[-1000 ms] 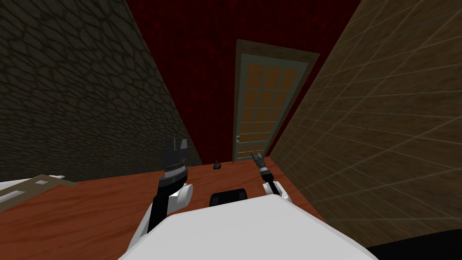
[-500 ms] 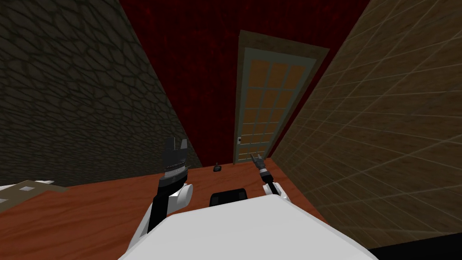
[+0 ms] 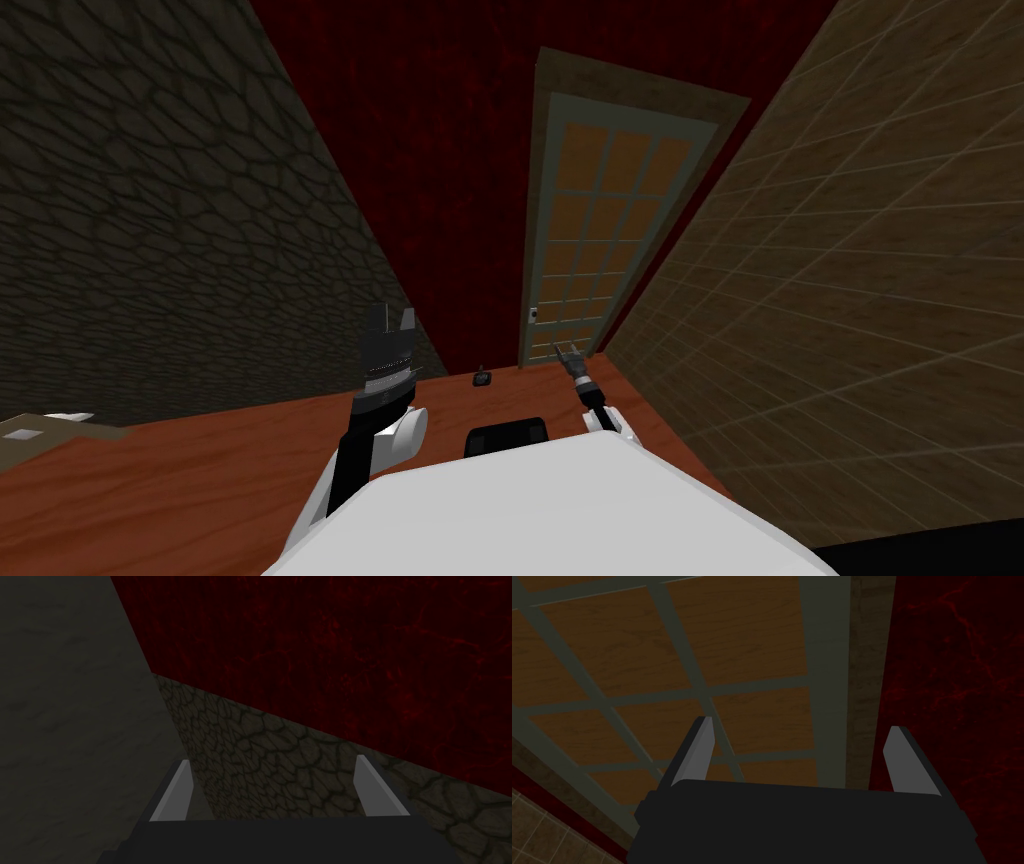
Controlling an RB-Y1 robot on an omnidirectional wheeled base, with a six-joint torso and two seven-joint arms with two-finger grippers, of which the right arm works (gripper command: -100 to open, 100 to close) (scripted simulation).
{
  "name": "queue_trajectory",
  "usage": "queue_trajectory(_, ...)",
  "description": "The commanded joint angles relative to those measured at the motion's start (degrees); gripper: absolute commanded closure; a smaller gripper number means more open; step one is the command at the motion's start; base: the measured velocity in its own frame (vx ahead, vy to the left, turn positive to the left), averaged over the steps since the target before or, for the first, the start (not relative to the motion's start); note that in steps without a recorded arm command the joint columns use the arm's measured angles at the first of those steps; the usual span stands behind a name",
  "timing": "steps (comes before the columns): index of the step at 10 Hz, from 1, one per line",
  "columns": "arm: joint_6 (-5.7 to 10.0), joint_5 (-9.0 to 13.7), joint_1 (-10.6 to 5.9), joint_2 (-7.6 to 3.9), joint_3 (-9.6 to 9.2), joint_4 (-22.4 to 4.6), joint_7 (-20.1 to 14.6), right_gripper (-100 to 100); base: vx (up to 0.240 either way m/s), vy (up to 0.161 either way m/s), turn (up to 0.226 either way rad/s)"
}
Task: Pull the door open
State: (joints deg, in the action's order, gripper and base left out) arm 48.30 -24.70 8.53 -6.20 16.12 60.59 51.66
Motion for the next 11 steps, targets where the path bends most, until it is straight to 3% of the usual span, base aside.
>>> queue_trajectory(1, 0.62, -0.5, -0.59, 0.05, 0.4, -1.8, 1.4, -100, 0.089, 0.035, -0.01)
queue_trajectory(11, 3.51, -3.4, -3.73, 0.25, 2.67, -11.7, 9.0, -100, 0.123, 0.029, -0.01)
